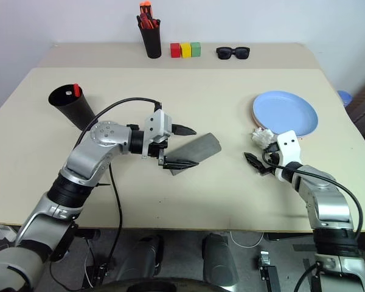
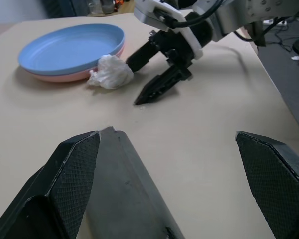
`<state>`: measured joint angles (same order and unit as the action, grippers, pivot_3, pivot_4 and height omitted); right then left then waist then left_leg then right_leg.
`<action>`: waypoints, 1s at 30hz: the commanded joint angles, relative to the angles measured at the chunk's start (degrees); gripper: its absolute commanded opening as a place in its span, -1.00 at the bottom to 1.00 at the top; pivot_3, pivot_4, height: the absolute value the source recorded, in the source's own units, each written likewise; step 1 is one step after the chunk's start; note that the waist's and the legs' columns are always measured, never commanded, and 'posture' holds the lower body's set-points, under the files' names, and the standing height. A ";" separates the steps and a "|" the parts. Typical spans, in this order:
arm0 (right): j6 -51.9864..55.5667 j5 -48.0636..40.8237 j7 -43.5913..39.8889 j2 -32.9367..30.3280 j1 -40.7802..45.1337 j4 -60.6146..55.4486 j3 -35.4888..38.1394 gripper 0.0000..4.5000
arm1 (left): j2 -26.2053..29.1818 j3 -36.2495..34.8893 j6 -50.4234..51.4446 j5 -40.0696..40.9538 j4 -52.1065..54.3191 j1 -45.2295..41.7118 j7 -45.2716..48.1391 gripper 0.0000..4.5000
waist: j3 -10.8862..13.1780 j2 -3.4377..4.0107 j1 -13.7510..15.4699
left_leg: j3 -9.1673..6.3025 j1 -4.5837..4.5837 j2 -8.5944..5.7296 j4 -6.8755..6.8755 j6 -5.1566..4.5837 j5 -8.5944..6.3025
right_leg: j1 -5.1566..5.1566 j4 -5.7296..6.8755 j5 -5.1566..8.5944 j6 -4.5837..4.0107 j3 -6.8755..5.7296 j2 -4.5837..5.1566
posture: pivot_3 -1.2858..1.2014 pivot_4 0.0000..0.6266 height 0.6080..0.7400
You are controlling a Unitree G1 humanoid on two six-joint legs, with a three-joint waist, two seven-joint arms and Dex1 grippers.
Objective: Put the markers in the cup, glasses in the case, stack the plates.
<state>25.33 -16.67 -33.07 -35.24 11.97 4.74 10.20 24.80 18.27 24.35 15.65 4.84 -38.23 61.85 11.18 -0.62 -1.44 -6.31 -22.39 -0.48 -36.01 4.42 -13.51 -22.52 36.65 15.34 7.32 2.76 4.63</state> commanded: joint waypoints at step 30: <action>-13.47 0.29 7.39 2.89 12.16 10.93 6.89 -0.97 | -1.03 -0.48 0.61 0.45 3.14 0.42 -1.95 1.00 | 0.02 0.05 -0.13 | 0.03 -0.03 -0.01 0.03 0.00 0.00 | -0.05 -0.01 -0.02 -0.01 0.02 0.01 | 0.03 -0.52 1.00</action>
<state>14.65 -16.00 -26.68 -32.20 21.60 14.95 14.93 23.84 18.45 25.76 15.69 6.88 -37.61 59.94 11.20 -0.57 -1.57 -6.29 -22.42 -0.48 -35.97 4.42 -13.51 -22.56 36.64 15.32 7.30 2.77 4.64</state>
